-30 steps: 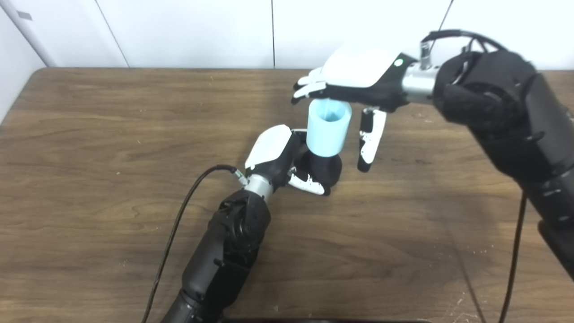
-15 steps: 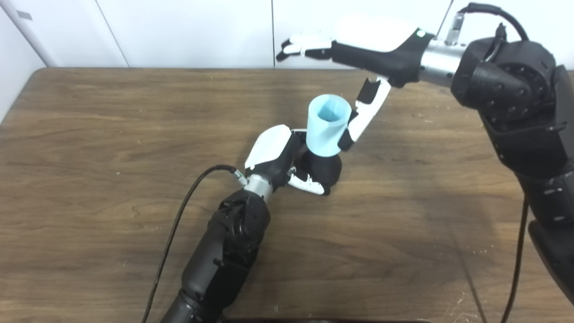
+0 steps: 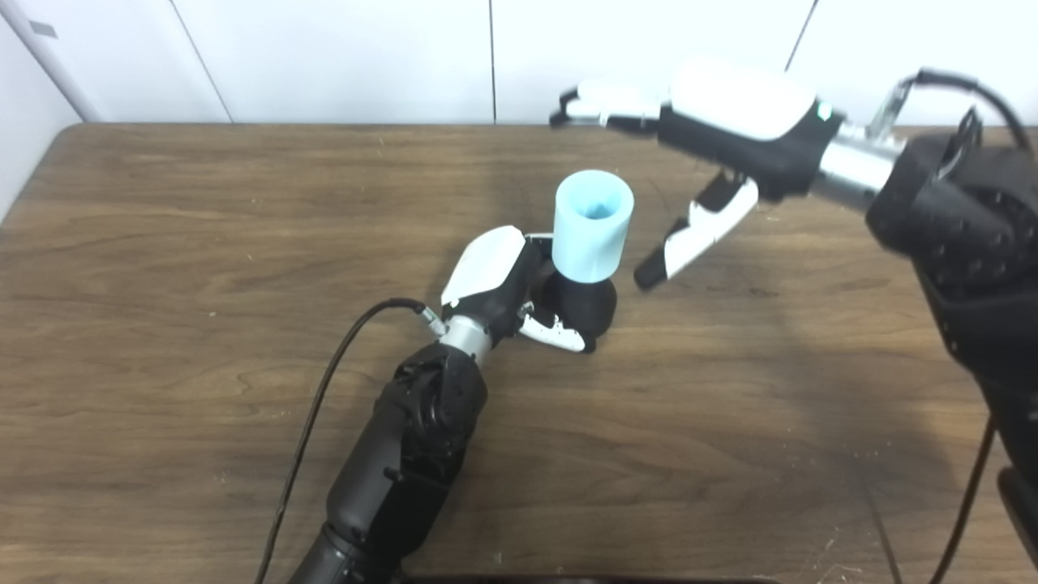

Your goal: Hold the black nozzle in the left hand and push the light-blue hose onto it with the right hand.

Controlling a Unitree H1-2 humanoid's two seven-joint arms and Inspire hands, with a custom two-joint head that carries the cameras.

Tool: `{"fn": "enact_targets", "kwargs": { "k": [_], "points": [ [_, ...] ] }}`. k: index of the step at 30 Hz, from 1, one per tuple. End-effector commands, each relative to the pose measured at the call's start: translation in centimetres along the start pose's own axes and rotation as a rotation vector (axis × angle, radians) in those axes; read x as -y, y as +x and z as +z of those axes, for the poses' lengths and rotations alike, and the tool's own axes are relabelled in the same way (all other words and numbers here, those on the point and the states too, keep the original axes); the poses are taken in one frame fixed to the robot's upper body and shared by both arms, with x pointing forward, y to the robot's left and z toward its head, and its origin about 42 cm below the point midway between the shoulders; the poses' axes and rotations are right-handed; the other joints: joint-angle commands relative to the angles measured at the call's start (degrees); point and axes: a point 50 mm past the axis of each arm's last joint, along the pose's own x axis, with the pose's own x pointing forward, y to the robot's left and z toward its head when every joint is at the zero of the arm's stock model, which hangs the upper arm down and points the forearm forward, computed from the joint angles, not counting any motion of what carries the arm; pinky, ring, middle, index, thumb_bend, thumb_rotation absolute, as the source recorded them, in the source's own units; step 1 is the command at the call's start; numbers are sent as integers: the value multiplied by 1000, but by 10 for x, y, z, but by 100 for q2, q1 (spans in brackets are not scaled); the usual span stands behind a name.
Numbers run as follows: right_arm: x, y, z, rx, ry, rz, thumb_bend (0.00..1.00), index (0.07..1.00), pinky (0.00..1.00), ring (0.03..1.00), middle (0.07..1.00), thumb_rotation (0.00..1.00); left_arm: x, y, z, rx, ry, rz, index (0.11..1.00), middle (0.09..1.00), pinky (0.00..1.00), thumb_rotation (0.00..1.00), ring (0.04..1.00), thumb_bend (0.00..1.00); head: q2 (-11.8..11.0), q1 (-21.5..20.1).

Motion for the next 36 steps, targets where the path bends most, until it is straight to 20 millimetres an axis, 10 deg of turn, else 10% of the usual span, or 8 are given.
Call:
{"fn": "enact_targets", "kwargs": {
  "k": [1,23,36],
  "points": [
    [21,-7,5,5,-55,-45,759,916,872,935,955,816,41,-14,-45,-180,-15,-205,482,690,1000,36,812,514,1,2],
    [-35,-20,11,22,-66,12,716,956,977,1000,1000,993,44,-18,-54,-181,35,-192,481,681,986,40,827,518,-408,-16],
    [-25,-15,18,24,-82,-23,704,947,960,1000,1000,970,43,-14,-55,-179,45,-198,482,682,982,41,841,518,-388,-4]
  ]
}}
